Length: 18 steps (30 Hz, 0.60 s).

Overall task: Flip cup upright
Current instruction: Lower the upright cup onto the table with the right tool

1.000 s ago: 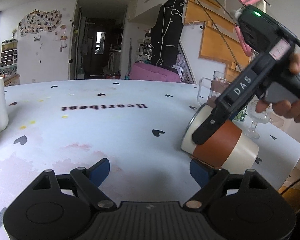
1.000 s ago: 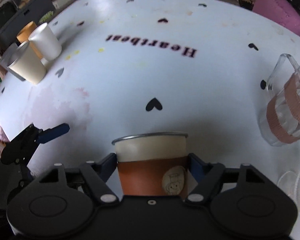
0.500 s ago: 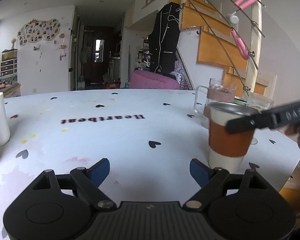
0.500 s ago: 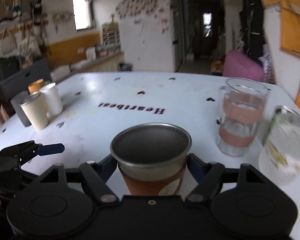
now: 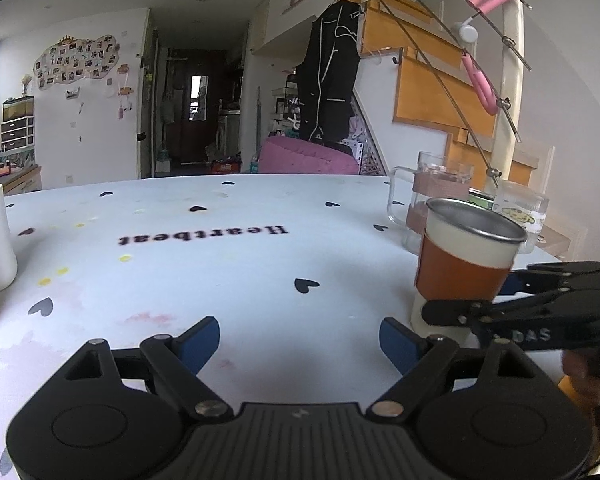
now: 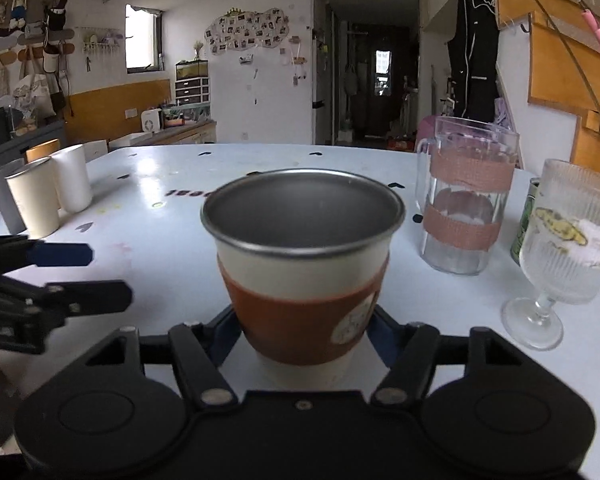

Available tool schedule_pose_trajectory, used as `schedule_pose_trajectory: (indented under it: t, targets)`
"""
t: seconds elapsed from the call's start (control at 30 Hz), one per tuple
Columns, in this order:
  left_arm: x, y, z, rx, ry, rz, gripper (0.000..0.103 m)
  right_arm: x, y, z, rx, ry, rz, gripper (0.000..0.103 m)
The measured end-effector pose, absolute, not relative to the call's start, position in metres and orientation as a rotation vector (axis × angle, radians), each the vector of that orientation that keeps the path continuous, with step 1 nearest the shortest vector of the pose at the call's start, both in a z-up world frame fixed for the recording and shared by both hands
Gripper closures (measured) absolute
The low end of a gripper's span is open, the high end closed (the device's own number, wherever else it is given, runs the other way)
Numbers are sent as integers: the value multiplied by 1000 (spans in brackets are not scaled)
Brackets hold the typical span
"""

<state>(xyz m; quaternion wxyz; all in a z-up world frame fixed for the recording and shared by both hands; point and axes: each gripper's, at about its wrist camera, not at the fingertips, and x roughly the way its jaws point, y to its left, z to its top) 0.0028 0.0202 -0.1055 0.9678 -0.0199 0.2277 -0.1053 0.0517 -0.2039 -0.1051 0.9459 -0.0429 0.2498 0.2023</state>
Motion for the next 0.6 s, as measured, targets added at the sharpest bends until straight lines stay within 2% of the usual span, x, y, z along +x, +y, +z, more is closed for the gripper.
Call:
schedule_pose_trajectory:
  t: [0.6]
  targets:
    - [11, 21, -100, -58, 450, -176, 16, 137, -187, -107, -71, 513, 345, 34]
